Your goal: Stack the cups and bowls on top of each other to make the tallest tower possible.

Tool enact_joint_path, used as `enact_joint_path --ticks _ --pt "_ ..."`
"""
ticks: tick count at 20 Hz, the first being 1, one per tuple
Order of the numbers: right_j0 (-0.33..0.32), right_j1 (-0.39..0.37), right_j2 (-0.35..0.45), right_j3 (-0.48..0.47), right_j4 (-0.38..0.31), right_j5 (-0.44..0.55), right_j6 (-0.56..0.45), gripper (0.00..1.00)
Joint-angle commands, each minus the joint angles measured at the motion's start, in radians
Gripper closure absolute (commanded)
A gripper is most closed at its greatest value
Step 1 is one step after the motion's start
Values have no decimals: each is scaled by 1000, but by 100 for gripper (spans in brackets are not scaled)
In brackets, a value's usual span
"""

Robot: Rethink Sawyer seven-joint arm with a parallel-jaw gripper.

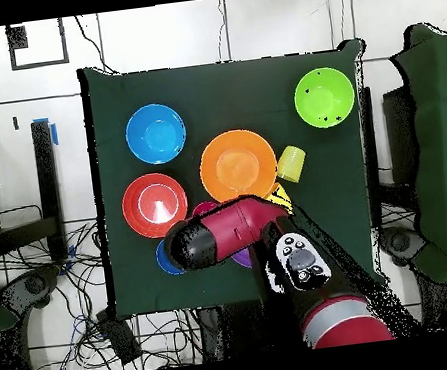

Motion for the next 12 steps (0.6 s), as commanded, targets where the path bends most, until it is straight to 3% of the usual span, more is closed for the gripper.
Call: enact_joint_path --ticks 1,12 --pt "-9 -46 81 -54 55 110 63 100" --pt "-59 -165 135 -22 143 231 -1 100"
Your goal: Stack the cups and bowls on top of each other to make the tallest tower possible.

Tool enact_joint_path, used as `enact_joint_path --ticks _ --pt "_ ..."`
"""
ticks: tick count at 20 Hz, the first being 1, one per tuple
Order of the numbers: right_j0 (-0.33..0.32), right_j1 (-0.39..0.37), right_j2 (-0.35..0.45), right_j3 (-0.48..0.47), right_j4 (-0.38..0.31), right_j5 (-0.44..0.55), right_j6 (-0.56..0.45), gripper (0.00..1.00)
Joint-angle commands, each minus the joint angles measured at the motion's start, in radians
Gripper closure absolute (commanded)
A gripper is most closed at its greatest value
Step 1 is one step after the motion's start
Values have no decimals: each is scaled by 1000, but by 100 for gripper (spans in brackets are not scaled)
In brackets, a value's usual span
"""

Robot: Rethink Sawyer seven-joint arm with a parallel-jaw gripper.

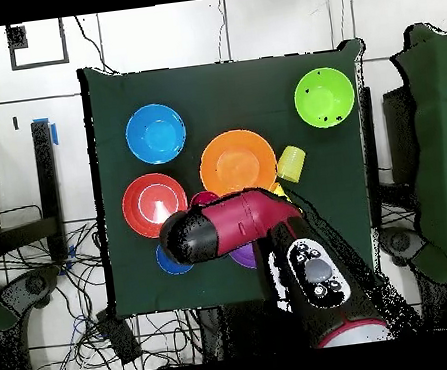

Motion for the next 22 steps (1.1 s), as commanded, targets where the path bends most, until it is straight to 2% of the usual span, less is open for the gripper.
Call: enact_joint_path --ticks 1,11,22 --pt "-29 -75 102 -19 72 179 -5 100" --pt "-58 -113 132 -39 78 229 -20 100" --pt "-107 -111 155 -41 40 181 -31 100"
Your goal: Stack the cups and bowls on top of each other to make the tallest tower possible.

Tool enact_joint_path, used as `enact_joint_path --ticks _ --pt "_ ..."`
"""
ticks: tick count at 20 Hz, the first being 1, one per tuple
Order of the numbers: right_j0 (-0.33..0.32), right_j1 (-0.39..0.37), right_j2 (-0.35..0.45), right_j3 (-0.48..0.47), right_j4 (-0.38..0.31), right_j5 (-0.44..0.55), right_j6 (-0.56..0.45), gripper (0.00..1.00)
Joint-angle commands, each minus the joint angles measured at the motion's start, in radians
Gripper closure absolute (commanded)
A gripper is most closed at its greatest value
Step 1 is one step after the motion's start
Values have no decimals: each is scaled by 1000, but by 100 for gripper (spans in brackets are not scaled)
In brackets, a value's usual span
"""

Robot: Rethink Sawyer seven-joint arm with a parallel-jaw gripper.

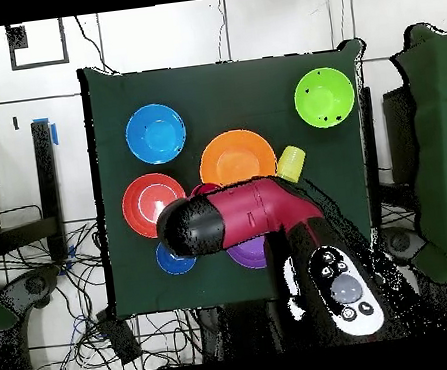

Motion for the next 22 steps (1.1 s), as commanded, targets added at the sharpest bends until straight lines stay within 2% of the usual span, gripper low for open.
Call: enact_joint_path --ticks 1,12,17,22 --pt "-38 -2 67 -38 -23 48 -38 100" --pt "-80 -16 98 -143 -48 149 -109 100" --pt "-102 24 115 -210 -82 200 -152 100" --pt "-107 44 124 -236 -98 216 -144 100"
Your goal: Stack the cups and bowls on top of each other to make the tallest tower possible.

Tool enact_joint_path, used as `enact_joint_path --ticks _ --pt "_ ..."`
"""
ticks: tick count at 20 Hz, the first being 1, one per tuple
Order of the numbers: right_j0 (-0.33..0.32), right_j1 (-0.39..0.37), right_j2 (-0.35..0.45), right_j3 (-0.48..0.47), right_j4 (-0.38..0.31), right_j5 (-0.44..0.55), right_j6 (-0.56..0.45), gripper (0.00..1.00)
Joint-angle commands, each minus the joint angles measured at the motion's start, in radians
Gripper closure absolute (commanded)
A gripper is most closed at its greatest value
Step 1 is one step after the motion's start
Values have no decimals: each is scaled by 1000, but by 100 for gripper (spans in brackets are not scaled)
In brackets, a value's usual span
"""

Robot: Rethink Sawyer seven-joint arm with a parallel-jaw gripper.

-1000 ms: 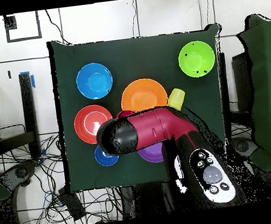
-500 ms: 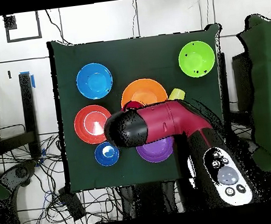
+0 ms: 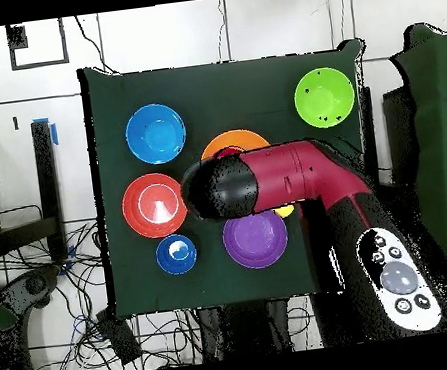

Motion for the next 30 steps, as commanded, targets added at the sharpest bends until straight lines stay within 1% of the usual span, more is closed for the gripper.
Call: enact_joint_path --ticks 1,6,12,14,22,30 --pt "-14 57 61 -85 -95 100 -149 100" --pt "-24 96 73 -138 -113 139 -161 100" --pt "-14 119 81 -160 -137 144 -152 100" --pt "-13 129 79 -158 -146 130 -144 100" --pt "-28 181 83 -121 -192 9 -98 100" --pt "-43 218 93 -117 -233 -31 -84 100"
